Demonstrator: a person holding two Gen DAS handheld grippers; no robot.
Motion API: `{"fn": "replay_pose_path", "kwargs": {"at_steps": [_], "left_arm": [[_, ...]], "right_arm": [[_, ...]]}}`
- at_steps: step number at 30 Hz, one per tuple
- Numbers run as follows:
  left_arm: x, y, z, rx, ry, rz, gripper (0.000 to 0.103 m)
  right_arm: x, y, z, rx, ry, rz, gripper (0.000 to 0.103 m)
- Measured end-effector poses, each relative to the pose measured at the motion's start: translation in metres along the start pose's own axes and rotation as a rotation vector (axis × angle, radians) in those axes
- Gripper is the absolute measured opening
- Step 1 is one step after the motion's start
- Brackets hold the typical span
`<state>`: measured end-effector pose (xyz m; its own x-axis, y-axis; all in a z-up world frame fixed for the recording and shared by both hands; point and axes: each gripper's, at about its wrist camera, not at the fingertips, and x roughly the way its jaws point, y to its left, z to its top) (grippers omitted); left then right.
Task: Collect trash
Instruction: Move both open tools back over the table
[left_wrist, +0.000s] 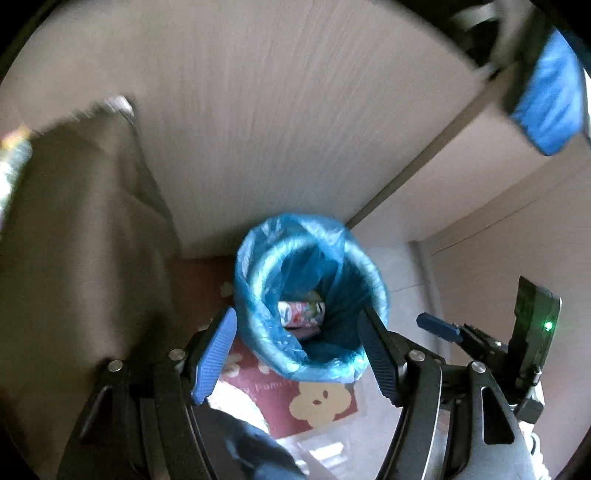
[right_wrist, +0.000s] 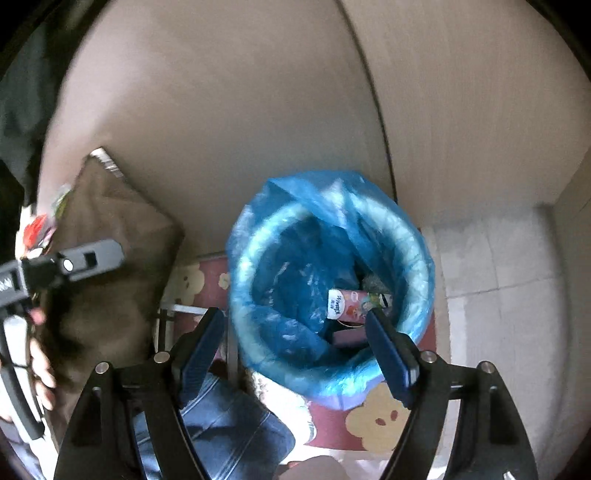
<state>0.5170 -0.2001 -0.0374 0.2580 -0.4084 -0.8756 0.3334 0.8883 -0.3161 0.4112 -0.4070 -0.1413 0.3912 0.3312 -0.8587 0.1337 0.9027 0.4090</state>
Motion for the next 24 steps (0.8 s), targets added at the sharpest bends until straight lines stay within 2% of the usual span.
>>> {"fn": "replay_pose_path", "kwargs": {"at_steps": [4, 7, 10, 12, 15, 19, 24], "left_arm": [[-0.065, 0.016, -0.011, 0.023, -0.099, 0.0, 0.069], [-0.112, 0.044, -0.019, -0.002, -0.167, 0.021, 0.069], [-0.151, 0.082, -0.027, -0.014, -0.229, 0.078, 0.069], [-0.178, 0.116, -0.032, -0.03, -0.277, 0.145, 0.071], [-0.208, 0.18, -0.042, -0.106, -0.335, 0.214, 0.072], [-0.224, 0.252, -0.057, -0.192, -0.364, 0.258, 0.076], [-0.223, 0.31, -0.073, -0.274, -0.374, 0.239, 0.076]], "right_arm": [[-0.039, 0.053, -0.007, -0.125, -0.087, -0.052, 0.076], [-0.06, 0.093, -0.006, -0.208, -0.143, -0.036, 0.076], [-0.075, 0.149, -0.001, -0.295, -0.196, -0.02, 0.076], [-0.076, 0.185, 0.003, -0.355, -0.217, -0.027, 0.076], [-0.067, 0.247, 0.016, -0.464, -0.218, 0.022, 0.076], [-0.031, 0.303, 0.047, -0.498, -0.159, 0.115, 0.076], [0.023, 0.341, 0.078, -0.478, -0.124, 0.102, 0.074]]}}
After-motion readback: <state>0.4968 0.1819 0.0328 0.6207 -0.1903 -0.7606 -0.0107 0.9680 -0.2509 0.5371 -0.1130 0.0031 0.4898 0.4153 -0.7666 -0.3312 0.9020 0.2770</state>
